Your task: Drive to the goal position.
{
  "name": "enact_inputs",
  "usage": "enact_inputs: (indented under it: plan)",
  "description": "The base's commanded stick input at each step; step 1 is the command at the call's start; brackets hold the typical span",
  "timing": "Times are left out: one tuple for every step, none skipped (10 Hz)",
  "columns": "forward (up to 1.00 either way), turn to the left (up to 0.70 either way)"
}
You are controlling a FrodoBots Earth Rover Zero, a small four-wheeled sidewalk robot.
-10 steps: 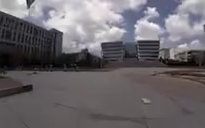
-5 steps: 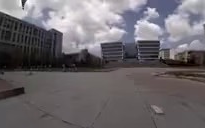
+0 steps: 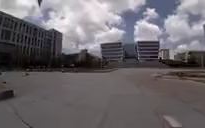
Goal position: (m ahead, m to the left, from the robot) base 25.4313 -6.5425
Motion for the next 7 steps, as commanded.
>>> enact_inputs:
  plan:
    - [0.7, 0.0]
    - [0.7, 0.0]
    - [0.7, 0.02]
    - [0.7, -0.08]
    - [0.7, -0.23]
    - [0.7, -0.23]
    - [0.7, 0.0]
